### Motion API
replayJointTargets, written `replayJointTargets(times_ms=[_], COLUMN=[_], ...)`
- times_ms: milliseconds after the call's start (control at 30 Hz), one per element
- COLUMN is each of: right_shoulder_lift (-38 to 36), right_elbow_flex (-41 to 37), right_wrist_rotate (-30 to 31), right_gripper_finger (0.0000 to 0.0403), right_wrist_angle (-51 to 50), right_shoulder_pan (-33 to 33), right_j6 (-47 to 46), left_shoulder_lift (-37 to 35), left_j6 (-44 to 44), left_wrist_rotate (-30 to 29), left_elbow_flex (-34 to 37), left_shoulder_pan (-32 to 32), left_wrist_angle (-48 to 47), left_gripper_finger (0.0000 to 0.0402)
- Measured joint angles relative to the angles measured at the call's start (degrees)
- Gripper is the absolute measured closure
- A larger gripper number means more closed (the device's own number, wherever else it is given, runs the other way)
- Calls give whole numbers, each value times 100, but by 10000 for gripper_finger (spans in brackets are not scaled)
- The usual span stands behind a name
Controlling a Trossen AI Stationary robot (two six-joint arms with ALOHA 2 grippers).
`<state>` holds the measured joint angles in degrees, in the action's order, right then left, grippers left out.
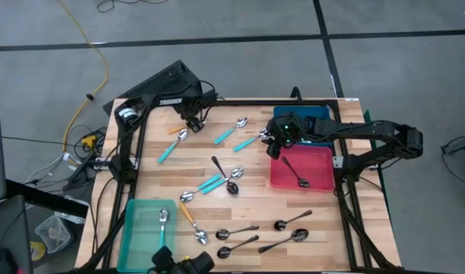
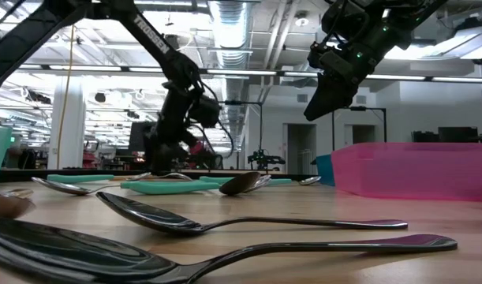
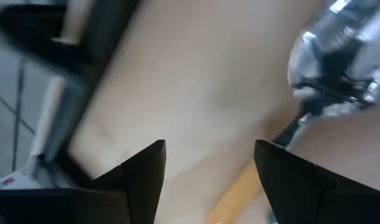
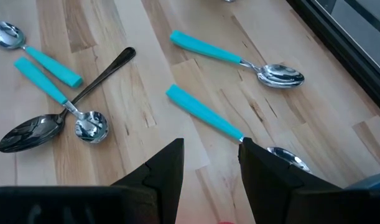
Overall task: Sort silverware by color (type)
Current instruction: Put the yellow spoon into the blue bin
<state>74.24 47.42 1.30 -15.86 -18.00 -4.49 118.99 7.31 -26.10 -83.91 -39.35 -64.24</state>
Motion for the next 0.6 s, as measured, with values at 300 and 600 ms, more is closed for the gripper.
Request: replayJointTargets(times_ms=[300,600], right_shoulder_lift=[0,2], right_elbow_flex=[0,0], right_wrist_rotate=[3,3], right_gripper_finger=[228,228], right_wrist_angle=[4,-19], right_shoulder_pan=[0,0], right_j6=[2,-2], left_shoulder_lift=[216,196], left_j6=[-311,-476], left_wrist_rotate=[931,1485], left_elbow_flex=[-328,-1134], left_shoulder_pan=[376,859], left_wrist_angle=[-316,-306], left_gripper_finger=[171,171])
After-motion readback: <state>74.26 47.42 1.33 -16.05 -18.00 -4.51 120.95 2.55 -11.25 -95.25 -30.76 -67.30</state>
